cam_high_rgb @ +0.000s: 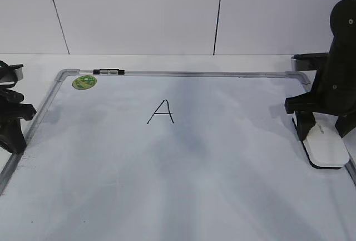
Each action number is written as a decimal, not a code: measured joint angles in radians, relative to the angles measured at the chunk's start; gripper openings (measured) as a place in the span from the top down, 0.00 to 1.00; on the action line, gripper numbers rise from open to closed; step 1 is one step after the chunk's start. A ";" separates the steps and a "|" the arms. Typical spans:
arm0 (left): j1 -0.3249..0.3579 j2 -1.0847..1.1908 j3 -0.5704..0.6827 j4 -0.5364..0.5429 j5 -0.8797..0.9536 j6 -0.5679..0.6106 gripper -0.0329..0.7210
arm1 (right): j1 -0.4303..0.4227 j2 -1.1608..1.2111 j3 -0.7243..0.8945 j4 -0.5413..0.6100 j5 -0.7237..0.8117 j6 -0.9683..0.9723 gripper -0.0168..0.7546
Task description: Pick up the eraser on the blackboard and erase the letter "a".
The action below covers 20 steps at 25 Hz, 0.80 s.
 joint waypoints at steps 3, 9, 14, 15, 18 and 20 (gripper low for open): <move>0.000 0.000 0.000 0.000 0.000 0.000 0.91 | 0.000 0.000 0.000 0.000 0.000 -0.001 0.20; 0.000 0.000 0.000 0.000 0.000 0.000 0.91 | 0.000 0.002 0.000 0.000 0.004 -0.001 0.20; 0.000 0.000 0.000 0.000 0.000 0.000 0.91 | 0.000 0.002 0.000 0.000 0.007 -0.001 0.20; 0.000 0.000 0.000 0.000 0.000 0.000 0.91 | 0.000 0.002 0.000 -0.002 0.007 -0.002 0.20; 0.000 0.000 0.000 0.000 0.000 0.000 0.91 | 0.000 0.002 0.000 -0.002 0.007 -0.002 0.20; 0.000 0.000 0.000 0.000 0.000 0.000 0.91 | 0.000 0.002 0.000 -0.002 0.007 -0.002 0.20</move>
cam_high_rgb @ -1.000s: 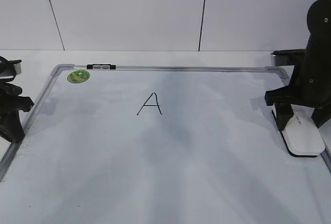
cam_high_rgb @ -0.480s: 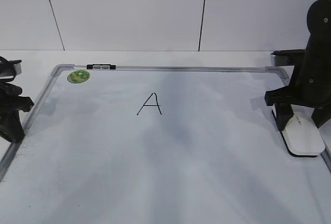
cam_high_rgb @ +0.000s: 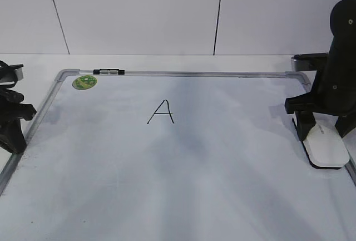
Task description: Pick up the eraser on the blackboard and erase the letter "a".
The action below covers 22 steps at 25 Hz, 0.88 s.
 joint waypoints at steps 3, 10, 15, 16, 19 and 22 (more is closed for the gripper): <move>0.000 0.000 0.000 0.000 0.000 0.000 0.91 | 0.000 0.000 0.000 0.000 0.000 0.000 0.20; 0.000 0.000 0.000 0.000 0.000 0.000 0.91 | 0.000 0.002 0.000 0.025 0.000 0.000 0.13; 0.000 0.000 0.000 0.000 0.000 0.000 0.91 | 0.000 0.002 -0.002 0.026 0.007 0.000 0.12; 0.000 0.000 0.000 0.000 0.000 0.000 0.91 | 0.000 0.002 -0.008 0.027 0.011 0.000 0.12; 0.000 0.000 0.000 0.000 0.000 0.000 0.91 | 0.000 0.003 -0.044 0.026 0.041 -0.002 0.12; 0.000 0.000 0.000 0.000 0.000 0.000 0.91 | 0.000 0.003 -0.086 0.014 0.080 -0.002 0.12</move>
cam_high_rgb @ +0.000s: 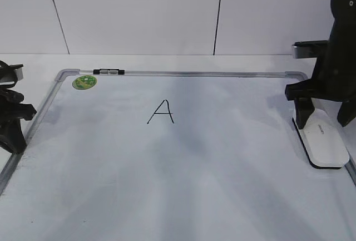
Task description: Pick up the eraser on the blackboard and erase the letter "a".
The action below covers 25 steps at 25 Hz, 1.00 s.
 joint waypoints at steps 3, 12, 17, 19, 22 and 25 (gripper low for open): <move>0.000 0.000 0.000 0.000 0.000 0.000 0.91 | 0.000 0.000 -0.035 -0.020 0.054 0.000 0.12; 0.000 0.000 0.000 0.002 0.000 0.002 0.89 | 0.000 -0.016 -0.066 -0.007 0.098 -0.025 0.12; 0.000 0.004 -0.017 0.012 0.004 0.011 0.79 | 0.000 -0.052 -0.066 -0.004 0.102 -0.036 0.13; 0.000 0.005 -0.045 0.013 0.026 0.013 0.73 | 0.000 -0.063 -0.066 -0.004 0.102 -0.039 0.13; 0.000 0.005 -0.111 0.028 0.107 0.014 0.60 | 0.000 -0.091 -0.066 0.002 0.105 -0.055 0.13; 0.000 0.004 -0.190 0.043 0.201 0.000 0.54 | 0.000 -0.136 -0.066 0.012 0.106 -0.066 0.13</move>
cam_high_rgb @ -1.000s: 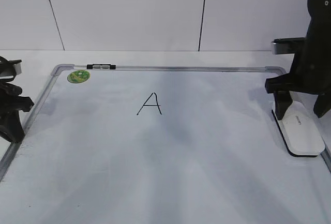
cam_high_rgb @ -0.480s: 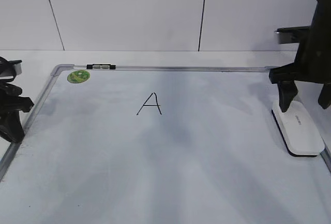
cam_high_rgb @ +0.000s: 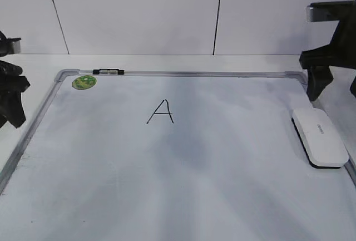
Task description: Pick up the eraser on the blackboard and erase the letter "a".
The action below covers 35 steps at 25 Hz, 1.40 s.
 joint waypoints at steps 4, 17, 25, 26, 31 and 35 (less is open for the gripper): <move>0.000 -0.054 -0.058 0.004 0.046 -0.019 0.52 | 0.000 -0.071 0.000 0.023 0.003 -0.015 0.14; 0.000 -0.362 -0.070 -0.027 0.082 -0.032 0.52 | 0.000 -0.369 0.170 0.026 0.012 -0.034 0.17; -0.004 -0.575 0.029 -0.040 0.086 -0.053 0.52 | 0.000 -0.646 0.407 0.024 0.019 -0.036 0.20; -0.004 -0.607 0.059 -0.040 0.086 -0.053 0.52 | 0.000 -0.686 0.431 0.024 0.019 -0.036 0.20; -0.004 -0.755 0.217 -0.022 0.088 -0.057 0.52 | 0.000 -0.863 0.563 0.024 0.026 -0.036 0.20; -0.004 -0.899 0.345 -0.018 0.090 -0.057 0.52 | 0.000 -0.987 0.659 0.024 0.024 -0.036 0.21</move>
